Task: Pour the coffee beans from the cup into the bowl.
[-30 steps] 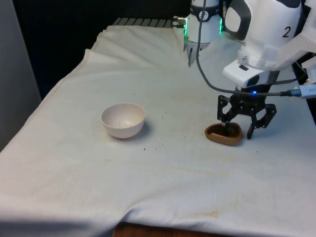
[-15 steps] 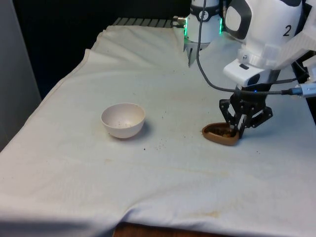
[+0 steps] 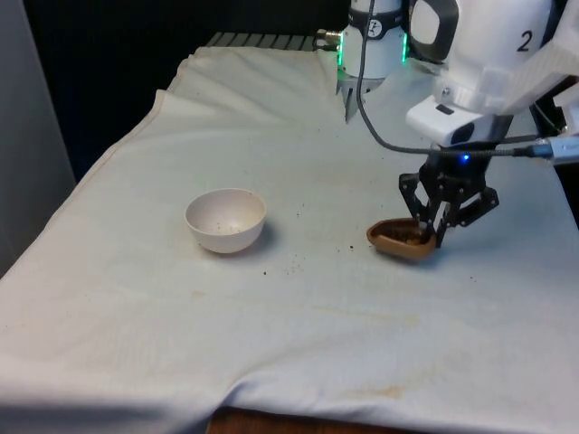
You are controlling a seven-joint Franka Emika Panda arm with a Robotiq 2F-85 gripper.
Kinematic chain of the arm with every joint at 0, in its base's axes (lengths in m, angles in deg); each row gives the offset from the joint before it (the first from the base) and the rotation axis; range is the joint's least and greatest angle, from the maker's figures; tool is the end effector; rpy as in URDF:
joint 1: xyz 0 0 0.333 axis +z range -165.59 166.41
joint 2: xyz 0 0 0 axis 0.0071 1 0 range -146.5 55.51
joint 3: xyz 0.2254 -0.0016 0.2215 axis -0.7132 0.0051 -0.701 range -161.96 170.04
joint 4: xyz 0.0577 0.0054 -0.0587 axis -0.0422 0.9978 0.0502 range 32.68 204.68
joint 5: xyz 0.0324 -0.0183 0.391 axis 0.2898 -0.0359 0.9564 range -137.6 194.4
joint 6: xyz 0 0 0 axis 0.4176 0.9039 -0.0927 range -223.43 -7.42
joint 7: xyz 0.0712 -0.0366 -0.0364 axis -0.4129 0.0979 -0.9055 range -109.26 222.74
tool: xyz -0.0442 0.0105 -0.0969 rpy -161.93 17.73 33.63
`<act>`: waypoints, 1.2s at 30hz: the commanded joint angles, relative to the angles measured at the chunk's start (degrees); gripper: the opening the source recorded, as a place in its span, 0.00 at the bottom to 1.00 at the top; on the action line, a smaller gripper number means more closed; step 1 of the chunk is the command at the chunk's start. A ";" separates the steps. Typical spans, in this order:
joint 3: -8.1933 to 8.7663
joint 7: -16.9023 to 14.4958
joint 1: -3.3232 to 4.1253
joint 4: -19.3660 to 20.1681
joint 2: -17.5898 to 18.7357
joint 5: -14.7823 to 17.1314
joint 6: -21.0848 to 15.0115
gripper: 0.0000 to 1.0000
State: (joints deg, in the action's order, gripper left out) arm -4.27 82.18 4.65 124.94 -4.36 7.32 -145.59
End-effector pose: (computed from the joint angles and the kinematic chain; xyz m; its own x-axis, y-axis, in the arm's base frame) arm 0.6660 0.1348 0.1869 0.9981 0.0133 0.0604 0.0046 -0.9897 0.1430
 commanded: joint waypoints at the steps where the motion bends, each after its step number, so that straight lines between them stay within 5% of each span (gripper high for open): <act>1: -0.57 -0.80 -0.63 0.69 -0.92 0.69 0.06 0.03; 5: -0.52 -1.72 -1.15 1.15 -2.52 1.32 0.52 0.03; 6: 0.00 -1.15 -0.63 0.74 -2.06 0.69 0.57 0.03; 7: -0.52 -1.83 -1.20 1.20 -2.75 1.38 0.63 0.03; 14: -0.46 -3.50 -2.18 1.66 -5.33 2.35 1.66 0.03; 15: 0.00 -2.81 -1.60 1.20 -4.64 1.66 1.49 0.03; 16: -0.46 -3.78 -2.29 1.72 -5.67 2.58 1.78 0.03; 25: -0.40 -6.02 -3.38 1.83 -8.31 4.30 3.04 0.03; 26: 0.06 -5.44 -2.86 1.49 -7.79 3.61 2.98 0.03; 30: -0.17 -7.62 -4.07 1.89 -9.57 5.44 3.61 0.03; 34: 0.34 -9.17 -4.41 1.95 -10.43 6.65 3.84 0.03; 35: 0.80 -8.59 -3.84 1.49 -9.97 6.07 3.95 0.03; 36: 0.57 -9.91 -4.58 2.01 -10.77 7.22 3.95 0.03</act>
State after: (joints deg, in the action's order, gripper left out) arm -3.24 72.73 0.58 126.43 -14.73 14.02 -141.47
